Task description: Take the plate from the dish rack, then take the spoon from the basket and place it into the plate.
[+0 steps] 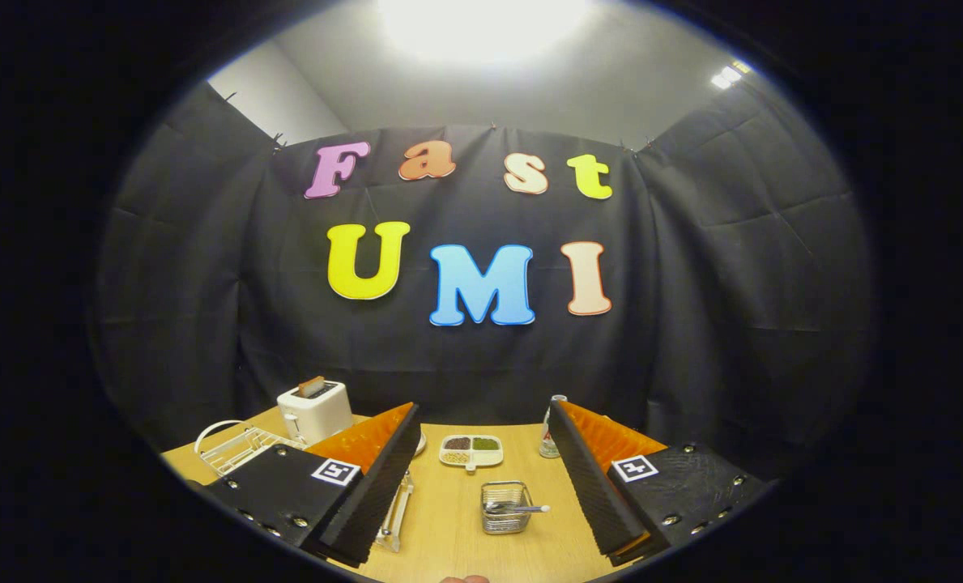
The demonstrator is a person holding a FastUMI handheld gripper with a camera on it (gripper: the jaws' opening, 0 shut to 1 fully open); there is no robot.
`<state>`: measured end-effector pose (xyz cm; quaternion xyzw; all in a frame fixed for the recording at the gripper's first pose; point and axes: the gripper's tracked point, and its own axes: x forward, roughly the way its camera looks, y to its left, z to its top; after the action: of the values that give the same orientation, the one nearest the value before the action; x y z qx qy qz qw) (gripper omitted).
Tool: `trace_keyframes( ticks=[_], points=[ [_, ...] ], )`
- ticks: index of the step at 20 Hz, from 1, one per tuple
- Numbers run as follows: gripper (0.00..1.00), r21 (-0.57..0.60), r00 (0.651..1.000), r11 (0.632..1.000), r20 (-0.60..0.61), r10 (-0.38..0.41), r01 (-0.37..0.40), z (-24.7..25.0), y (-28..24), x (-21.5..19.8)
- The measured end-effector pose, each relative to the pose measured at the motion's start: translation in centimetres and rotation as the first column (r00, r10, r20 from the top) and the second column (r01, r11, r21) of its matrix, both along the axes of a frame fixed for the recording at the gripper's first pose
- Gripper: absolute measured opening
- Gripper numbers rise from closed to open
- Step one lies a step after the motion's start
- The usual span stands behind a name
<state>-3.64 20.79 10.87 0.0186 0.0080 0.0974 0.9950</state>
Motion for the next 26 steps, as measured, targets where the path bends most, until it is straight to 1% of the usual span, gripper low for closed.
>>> trace_keyframes(
  ticks=[4,6,8,11,14,16,18,21,23,24,26],
  points=[
    [0.97,0.037,0.999,0.998,-0.008,0.042,-0.042,0.2,3.6,0.9],
    [0.98,0.051,0.997,0.997,-0.041,0.065,-0.063,-0.6,5.5,1.5],
    [0.97,0.046,0.989,0.994,-0.105,0.103,-0.098,-2.2,7.8,2.2],
    [0.98,0.030,0.964,0.990,-0.223,0.144,-0.141,-4.9,11.4,3.4],
    [0.98,0.029,0.928,0.988,-0.338,0.156,-0.155,-7.9,14.9,4.8],
    [0.98,0.025,0.892,0.987,-0.425,0.153,-0.157,-10.3,16.8,5.7],
    [0.98,0.018,0.839,0.985,-0.521,0.156,-0.172,-13.0,18.9,6.5],
    [0.98,0.014,0.773,0.982,-0.615,0.157,-0.188,-16.0,21.1,7.2],
    [0.98,0.019,0.712,0.981,-0.685,0.154,-0.194,-18.1,22.0,7.5],
    [0.97,0.021,0.689,0.981,-0.709,0.151,-0.194,-18.9,22.2,7.9],
    [0.96,0.011,0.652,0.980,-0.745,0.141,-0.199,-20.1,22.6,8.4]
  ],
)
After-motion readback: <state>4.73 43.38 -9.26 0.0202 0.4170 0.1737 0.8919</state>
